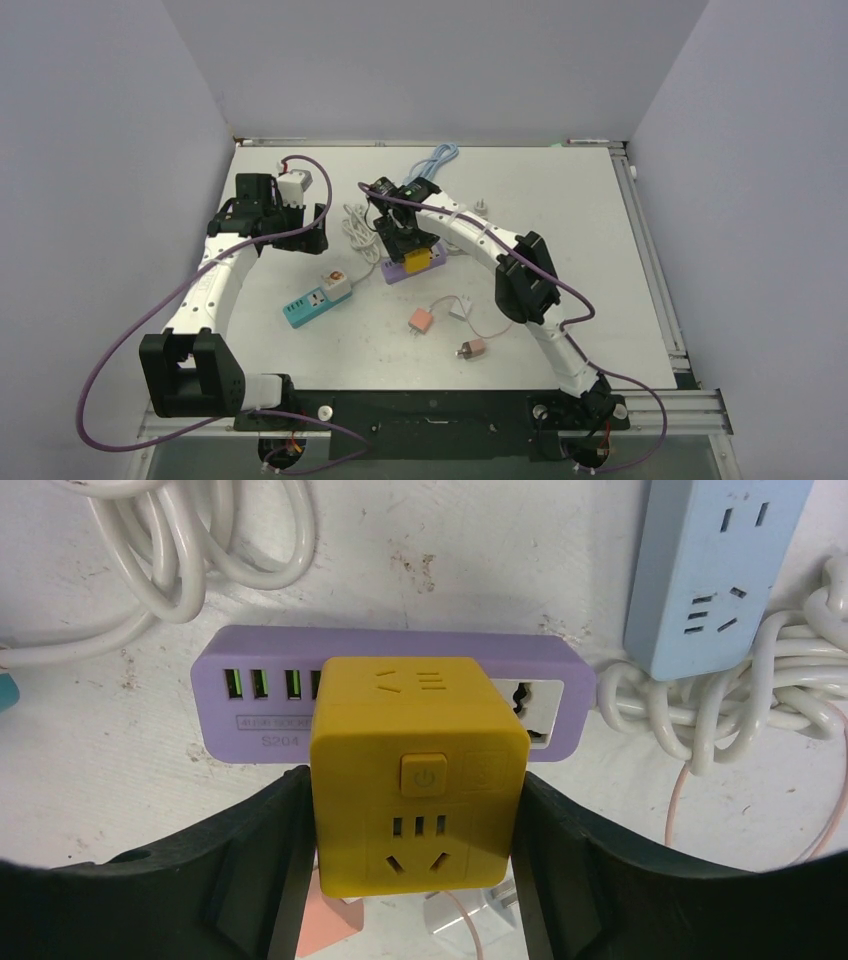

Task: Insert the plug
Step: Insert the plug into the socket.

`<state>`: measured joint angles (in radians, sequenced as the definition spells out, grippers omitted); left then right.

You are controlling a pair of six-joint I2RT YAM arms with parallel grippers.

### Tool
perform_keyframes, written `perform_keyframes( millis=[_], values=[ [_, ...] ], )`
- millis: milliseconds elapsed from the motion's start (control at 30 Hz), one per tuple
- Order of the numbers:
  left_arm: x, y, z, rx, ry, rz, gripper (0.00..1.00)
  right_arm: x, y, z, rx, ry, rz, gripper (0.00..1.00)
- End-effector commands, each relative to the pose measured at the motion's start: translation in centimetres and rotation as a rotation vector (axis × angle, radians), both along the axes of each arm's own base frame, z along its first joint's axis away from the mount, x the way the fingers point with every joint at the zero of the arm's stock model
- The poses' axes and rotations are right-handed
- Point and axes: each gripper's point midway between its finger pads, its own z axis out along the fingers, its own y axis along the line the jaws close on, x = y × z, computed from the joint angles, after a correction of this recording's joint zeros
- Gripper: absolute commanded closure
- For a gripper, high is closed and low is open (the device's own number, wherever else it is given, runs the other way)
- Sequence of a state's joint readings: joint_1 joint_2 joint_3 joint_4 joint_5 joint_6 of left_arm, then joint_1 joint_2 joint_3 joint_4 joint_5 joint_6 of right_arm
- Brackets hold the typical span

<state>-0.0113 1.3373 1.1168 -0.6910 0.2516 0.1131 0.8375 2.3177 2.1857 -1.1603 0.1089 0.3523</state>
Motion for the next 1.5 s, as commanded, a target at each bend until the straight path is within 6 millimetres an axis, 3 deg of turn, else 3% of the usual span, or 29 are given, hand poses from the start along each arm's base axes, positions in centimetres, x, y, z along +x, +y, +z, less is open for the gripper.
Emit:
perform_keyframes(
  millis=[0, 700, 767, 833, 900, 1167, 1200, 1333, 1467],
  values=[
    [0.9, -0.3, 2.1, -0.024, -0.087, -0.008, 0.04, -1.1, -1.7, -2.9, -0.086, 0.058, -0.009, 0.95],
    [1.4, -0.1, 3.0, -0.014, -0.089, -0.002, 0.04, -4.5, -3.4, -8.7, -0.084, 0.117, -0.045, 0.95],
    [1.3, 0.0, 3.2, -0.013, -0.093, 0.001, 0.04, -4.5, -2.9, -8.5, -0.068, 0.126, -0.027, 0.87],
    [1.3, 0.0, 3.5, -0.010, -0.099, 0.004, 0.04, -3.9, -2.4, -7.5, -0.058, 0.113, -0.013, 0.69],
    [1.4, 1.0, 3.8, -0.003, -0.101, 0.031, 0.04, -3.1, -1.8, -5.9, -0.038, 0.089, -0.003, 0.60],
    [1.3, 1.4, 4.7, 0.008, -0.086, 0.024, 0.04, 0.4, 0.4, 3.3, 0.127, -0.054, 0.002, 0.02],
    [1.3, 1.5, 4.8, 0.012, -0.084, 0.024, 0.04, 0.7, 0.4, 4.4, 0.145, -0.069, -0.001, 0.09],
    [1.0, 1.8, 5.2, 0.026, -0.070, 0.022, 0.04, 2.3, -0.3, 8.4, 0.233, -0.128, -0.024, 0.10],
    [0.6, 2.0, 5.4, 0.039, -0.051, 0.015, 0.04, 6.3, -3.0, 10.6, 0.304, -0.206, -0.097, 0.10]
  ],
)
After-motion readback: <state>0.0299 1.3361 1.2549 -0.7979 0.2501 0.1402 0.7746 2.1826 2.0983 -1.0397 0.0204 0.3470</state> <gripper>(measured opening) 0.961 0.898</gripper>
